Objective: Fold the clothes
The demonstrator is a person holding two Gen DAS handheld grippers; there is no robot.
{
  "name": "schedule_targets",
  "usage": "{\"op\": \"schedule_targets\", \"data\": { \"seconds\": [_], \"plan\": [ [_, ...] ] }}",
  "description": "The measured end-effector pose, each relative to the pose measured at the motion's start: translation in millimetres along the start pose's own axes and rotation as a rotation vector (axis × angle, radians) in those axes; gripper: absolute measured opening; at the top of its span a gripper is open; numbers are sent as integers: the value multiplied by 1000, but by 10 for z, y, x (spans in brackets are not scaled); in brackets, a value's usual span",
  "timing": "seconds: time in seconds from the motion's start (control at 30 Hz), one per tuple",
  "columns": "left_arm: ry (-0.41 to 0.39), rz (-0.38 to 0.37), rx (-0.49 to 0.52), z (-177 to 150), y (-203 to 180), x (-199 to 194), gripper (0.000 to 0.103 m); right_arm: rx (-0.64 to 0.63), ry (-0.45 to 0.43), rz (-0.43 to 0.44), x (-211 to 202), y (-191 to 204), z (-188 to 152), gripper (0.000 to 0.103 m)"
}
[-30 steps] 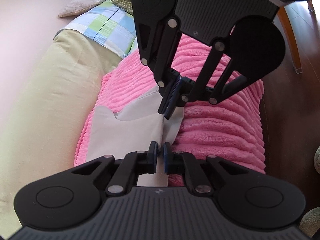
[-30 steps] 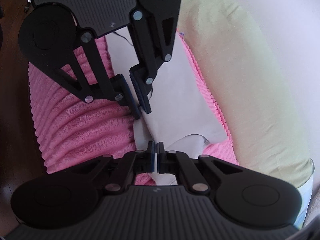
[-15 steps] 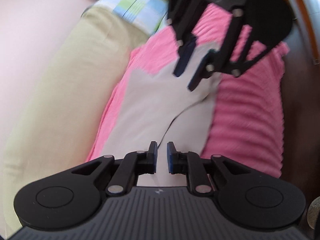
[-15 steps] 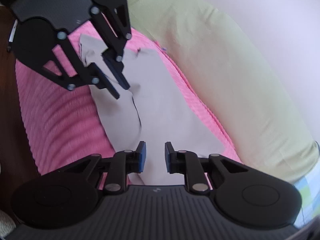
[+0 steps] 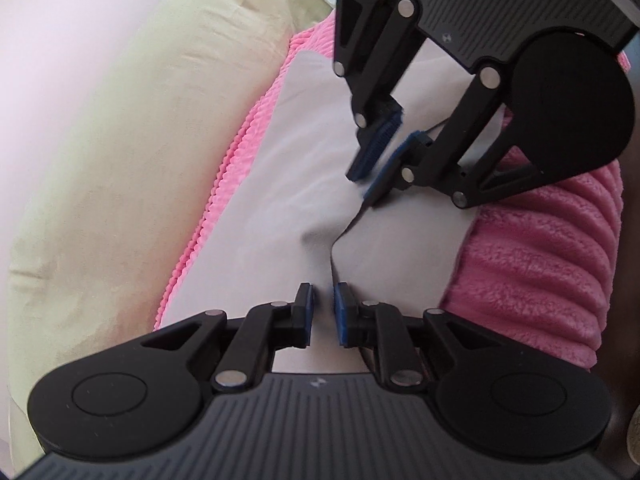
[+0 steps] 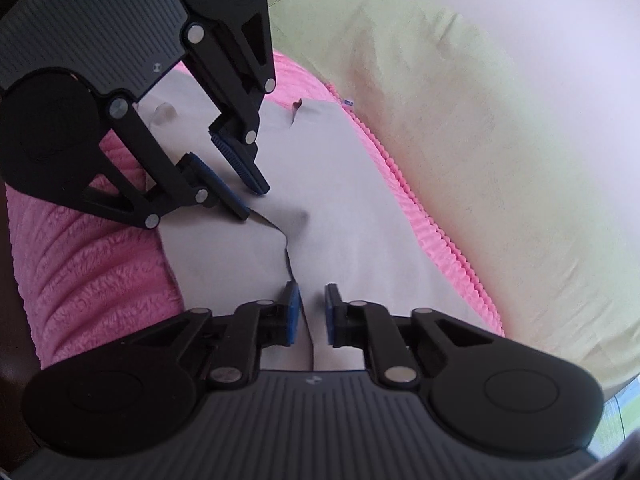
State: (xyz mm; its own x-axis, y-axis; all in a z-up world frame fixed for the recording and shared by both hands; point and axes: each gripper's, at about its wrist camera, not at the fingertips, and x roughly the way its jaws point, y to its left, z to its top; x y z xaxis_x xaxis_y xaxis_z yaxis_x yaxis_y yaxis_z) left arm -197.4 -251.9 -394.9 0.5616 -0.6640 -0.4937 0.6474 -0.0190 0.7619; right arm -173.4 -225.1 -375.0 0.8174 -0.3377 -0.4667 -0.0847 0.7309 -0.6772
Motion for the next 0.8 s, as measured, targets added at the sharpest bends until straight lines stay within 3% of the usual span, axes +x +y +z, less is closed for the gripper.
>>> {"op": "schedule_targets", "data": {
  "seconds": [0.13, 0.17, 0.2, 0.3, 0.4, 0.5, 0.57, 0.6, 0.7, 0.8],
  "plan": [
    [-33, -17, 25, -41, 76, -134, 6, 18, -8, -3, -259, -147, 9, 0],
    [-31, -46, 53, -65, 63, -169, 8, 19, -7, -1, -287, -165, -4, 0],
    [-30, -57, 86, -87, 15, -185, 16, 14, 9, 25, -308, -172, -17, 0],
    [-39, -57, 143, -124, -82, -240, 17, 6, 32, 70, -416, -171, 12, 2],
    [-69, -61, 51, -74, 37, -334, 17, 63, -17, 43, -521, -242, 65, 2],
    [-33, 19, 1, -22, 108, -198, 17, 132, -23, 5, -401, -318, 66, 3],
    [22, -45, -9, -56, 57, -29, 17, 132, 48, 44, -253, -310, 11, 4],
    [14, -62, -4, -73, 27, -32, 11, 117, 68, 56, -213, -276, -40, 4],
    [-61, -93, 21, -137, -57, -141, 15, 117, 24, 54, -304, -260, -125, 5],
    [-85, -153, -58, -220, 83, -182, 19, 226, -18, 73, -368, -415, -207, 12]
  ]
}}
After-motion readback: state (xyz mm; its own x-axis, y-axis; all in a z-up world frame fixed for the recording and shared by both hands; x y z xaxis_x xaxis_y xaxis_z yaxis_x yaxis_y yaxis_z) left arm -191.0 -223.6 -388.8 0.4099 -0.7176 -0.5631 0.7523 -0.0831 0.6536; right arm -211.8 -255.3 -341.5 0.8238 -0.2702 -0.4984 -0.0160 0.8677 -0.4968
